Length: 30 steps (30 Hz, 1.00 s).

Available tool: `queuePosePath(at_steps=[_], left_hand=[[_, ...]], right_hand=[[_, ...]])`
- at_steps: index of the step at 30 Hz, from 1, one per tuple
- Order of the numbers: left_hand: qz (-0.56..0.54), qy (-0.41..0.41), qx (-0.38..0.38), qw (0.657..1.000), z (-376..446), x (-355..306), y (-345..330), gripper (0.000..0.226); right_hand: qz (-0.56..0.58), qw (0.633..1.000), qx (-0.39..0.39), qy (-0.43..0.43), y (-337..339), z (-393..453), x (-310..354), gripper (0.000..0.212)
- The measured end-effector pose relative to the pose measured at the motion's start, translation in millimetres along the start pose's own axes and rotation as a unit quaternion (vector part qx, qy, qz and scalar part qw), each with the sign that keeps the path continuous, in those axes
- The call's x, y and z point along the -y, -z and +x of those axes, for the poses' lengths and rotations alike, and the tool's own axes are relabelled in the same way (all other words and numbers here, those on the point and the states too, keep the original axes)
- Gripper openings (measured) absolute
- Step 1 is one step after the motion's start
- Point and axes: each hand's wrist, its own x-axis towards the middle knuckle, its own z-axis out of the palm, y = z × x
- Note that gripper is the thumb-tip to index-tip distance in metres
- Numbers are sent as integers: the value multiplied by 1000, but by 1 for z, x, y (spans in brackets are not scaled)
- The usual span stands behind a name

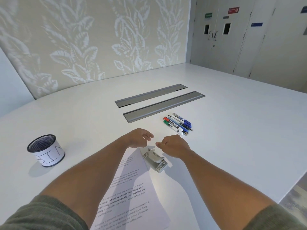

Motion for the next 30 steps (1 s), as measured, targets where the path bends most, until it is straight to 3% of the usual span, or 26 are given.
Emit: queuePosePath(at_steps=[5,10,14,15,20,25,30], left_hand=[[70,-10,41,997,-11,7,-4,56],[102,-29,39,994,-19,11,-13,48],[113,-47,12,992,-19,16,-23,41],[106,-51,2,993,-19,19,-25,38],[95,-72,-51,992,-15,25,-30,29],[96,-73,-103,987,-10,25,-31,22],[62,-43,-175,982,-5,32,-21,16]], right_hand=[[-6,1000,14,15,-4,-12,1,53],[49,998,41,28,-6,-25,2,76],[-14,995,72,60,-11,-28,0,92],[-30,995,77,62,-12,-29,-1,89],[-21,995,78,57,-14,-26,-6,35],[25,997,59,35,-9,-18,-1,21],[105,994,-10,8,-13,0,12,33]])
